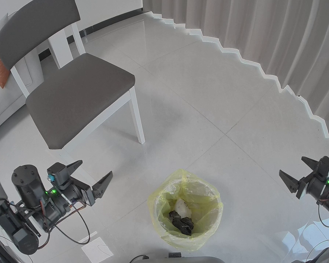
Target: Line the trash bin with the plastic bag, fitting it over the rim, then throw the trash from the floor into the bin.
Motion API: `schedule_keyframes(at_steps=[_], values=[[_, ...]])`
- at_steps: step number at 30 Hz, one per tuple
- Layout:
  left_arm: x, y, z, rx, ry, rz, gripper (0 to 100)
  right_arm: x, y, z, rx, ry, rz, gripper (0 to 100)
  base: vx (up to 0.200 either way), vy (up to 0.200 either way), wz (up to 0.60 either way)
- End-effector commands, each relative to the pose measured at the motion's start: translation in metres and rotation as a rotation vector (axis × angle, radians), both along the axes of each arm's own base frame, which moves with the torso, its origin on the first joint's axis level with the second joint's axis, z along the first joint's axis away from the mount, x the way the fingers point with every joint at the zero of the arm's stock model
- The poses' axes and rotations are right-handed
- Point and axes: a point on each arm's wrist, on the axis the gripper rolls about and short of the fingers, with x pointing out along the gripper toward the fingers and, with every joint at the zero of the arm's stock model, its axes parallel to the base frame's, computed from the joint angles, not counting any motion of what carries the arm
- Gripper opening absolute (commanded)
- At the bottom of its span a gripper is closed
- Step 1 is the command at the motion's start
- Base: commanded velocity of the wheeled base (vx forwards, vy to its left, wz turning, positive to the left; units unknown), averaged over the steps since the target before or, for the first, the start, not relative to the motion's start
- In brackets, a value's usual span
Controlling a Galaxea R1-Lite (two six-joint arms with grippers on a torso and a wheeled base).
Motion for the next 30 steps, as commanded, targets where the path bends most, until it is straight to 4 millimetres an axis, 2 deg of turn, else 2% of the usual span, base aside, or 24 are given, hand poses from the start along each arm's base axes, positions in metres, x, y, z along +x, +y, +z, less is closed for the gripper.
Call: schedule_keyframes(at_steps=[1,10,13,18,21,23,26,30], values=[[-0.061,0.025,0.05,-0.093,-0.192,0.072,100,-0.08,-0.009,0.027,0.063,-0.196,-0.025,100,0.0,0.0,0.0],[-0.125,0.052,0.076,-0.157,-0.239,0.093,100,-0.138,-0.014,0.036,0.145,-0.276,-0.042,100,0.0,0.0,0.0],[-0.138,0.057,0.086,-0.191,-0.199,0.104,100,-0.147,-0.013,0.036,0.193,-0.242,-0.01,100,0.0,0.0,0.0],[-0.147,0.063,0.09,-0.169,-0.15,0.138,100,-0.154,-0.013,0.032,0.218,-0.238,-0.004,100,0.0,0.0,0.0],[-0.145,0.062,0.088,-0.157,-0.138,0.137,100,-0.153,-0.013,0.031,0.217,-0.229,0.004,100,0.0,0.0,0.0],[-0.135,0.058,0.086,-0.139,-0.093,0.13,100,-0.146,-0.013,0.033,0.214,-0.185,0.011,100,0.0,0.0,0.0],[-0.118,0.05,0.082,-0.118,-0.012,0.108,100,-0.124,-0.01,0.038,0.208,-0.073,0.049,100,0.0,0.0,0.0],[-0.084,0.03,0.079,-0.089,0.049,0.059,100,-0.084,-0.007,0.043,0.203,0.078,0.068,100,0.0,0.0,0.0]])
